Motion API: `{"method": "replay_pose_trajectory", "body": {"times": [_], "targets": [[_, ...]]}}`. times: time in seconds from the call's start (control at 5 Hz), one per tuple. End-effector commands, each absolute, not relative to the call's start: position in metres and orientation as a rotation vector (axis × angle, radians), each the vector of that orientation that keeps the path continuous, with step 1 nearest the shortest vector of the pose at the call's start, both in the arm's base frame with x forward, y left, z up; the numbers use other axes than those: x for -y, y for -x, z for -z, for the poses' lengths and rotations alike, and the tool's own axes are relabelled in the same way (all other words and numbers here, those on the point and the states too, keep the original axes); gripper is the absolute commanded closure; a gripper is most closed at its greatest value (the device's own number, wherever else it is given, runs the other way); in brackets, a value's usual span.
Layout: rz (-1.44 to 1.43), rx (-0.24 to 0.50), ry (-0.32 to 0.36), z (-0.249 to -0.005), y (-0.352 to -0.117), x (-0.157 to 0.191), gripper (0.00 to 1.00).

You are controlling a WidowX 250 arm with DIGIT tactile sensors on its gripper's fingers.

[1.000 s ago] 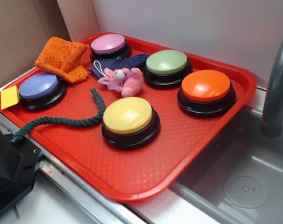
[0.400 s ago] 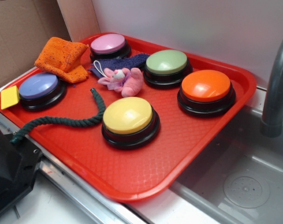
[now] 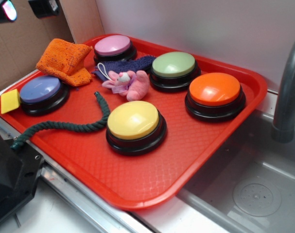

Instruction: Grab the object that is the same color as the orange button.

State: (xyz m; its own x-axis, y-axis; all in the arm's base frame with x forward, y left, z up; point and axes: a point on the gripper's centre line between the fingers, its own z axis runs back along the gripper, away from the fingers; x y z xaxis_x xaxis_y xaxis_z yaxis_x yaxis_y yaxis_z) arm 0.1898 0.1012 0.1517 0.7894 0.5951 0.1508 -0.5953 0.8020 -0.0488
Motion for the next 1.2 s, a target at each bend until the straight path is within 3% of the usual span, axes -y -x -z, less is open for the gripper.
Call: {"method": "replay_pose_trajectory", "body": {"times": [0.0, 0.2, 0.4, 0.6, 0.8, 1.0], "targets": [[-0.778, 0.201, -0.025, -0.121, -0.194, -0.144, 0.0], [-0.807, 0.214, -0.024, -0.103, -0.201, -0.154, 0.0], [-0.805, 0.177, 0.029, -0.077, -0.209, -0.162, 0.0], [-0.787, 0.148, 0.038, -0.058, -0.214, -0.16, 0.0], [-0.807, 0.173, 0.028, -0.049, -0.214, -0.157, 0.0], [-0.776, 0.209, 0.031, -0.054, -0.215, -0.15, 1.0]]}}
